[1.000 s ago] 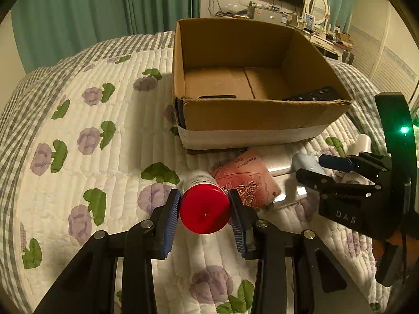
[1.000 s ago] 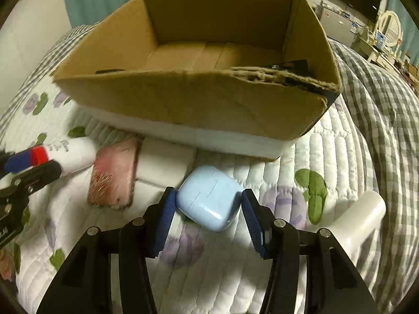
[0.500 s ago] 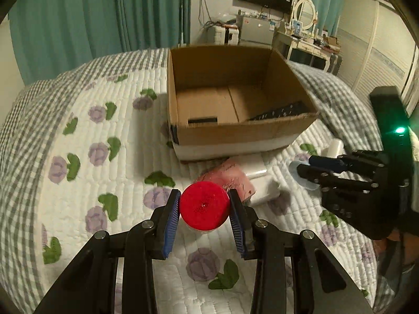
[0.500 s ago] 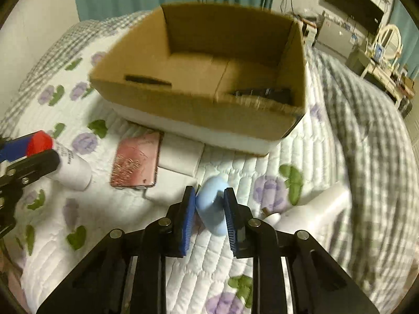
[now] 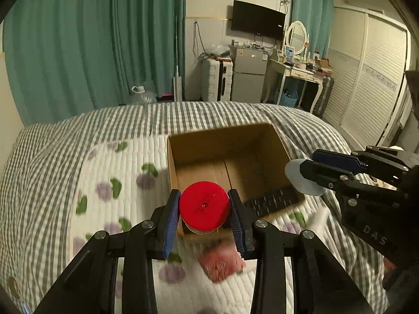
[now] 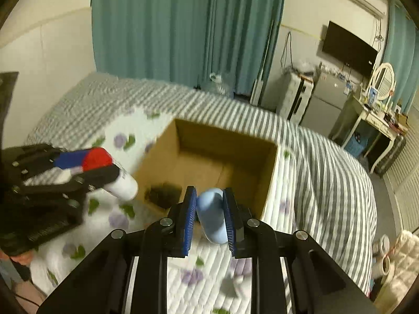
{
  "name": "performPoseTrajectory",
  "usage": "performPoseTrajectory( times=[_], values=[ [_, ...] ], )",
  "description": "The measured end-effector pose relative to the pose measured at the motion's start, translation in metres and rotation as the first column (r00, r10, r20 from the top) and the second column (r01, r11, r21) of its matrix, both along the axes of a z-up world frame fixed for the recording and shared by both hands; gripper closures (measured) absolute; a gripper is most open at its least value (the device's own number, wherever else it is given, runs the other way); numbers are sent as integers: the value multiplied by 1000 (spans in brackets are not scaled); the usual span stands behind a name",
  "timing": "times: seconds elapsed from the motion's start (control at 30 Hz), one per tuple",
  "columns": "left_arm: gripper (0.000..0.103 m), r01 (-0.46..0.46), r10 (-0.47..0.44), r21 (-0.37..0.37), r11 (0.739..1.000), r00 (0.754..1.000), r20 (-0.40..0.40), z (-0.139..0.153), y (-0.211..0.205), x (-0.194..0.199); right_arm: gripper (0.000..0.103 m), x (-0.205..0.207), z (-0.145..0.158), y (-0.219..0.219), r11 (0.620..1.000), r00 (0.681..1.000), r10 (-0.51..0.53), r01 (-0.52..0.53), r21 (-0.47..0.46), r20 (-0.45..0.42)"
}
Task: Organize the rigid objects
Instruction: 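Carry the bottle and earbud case into the box and open both grippers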
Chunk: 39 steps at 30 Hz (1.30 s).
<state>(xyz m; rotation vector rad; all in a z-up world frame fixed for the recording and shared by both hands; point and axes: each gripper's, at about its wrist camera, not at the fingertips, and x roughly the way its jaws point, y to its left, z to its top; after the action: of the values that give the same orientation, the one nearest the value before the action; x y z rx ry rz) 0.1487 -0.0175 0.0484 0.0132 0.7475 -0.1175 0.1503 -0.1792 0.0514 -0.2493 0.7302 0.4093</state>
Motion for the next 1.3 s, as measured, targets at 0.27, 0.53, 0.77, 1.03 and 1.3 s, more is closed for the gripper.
performPoseTrajectory(
  times=[0.27,0.53,0.77,1.03,1.3],
  values=[
    [66,13,-12,20,1000,996,-85,-40,-15,71,83,58,-14,6,998,1000,-10,11,62,-10],
    [66,20,-17,22,1000,990,-142,-90,-24,97,83,101,-68,-10,995,996,-48,54,82,-76],
    [55,2,2,35,999,995,-98,-75,-19,103,83,116,-81,-18,994,994,-72,79,81,-85],
    [47,-25,27,54,998,998,-51,-50,-4,84,85,120,-85,-8,993,992,-93,99,63,-90],
    [27,-40,42,43,998,998,-36,-33,11,46,65,100,-67,-9,995,994,-87,90,51,-62]
  ],
)
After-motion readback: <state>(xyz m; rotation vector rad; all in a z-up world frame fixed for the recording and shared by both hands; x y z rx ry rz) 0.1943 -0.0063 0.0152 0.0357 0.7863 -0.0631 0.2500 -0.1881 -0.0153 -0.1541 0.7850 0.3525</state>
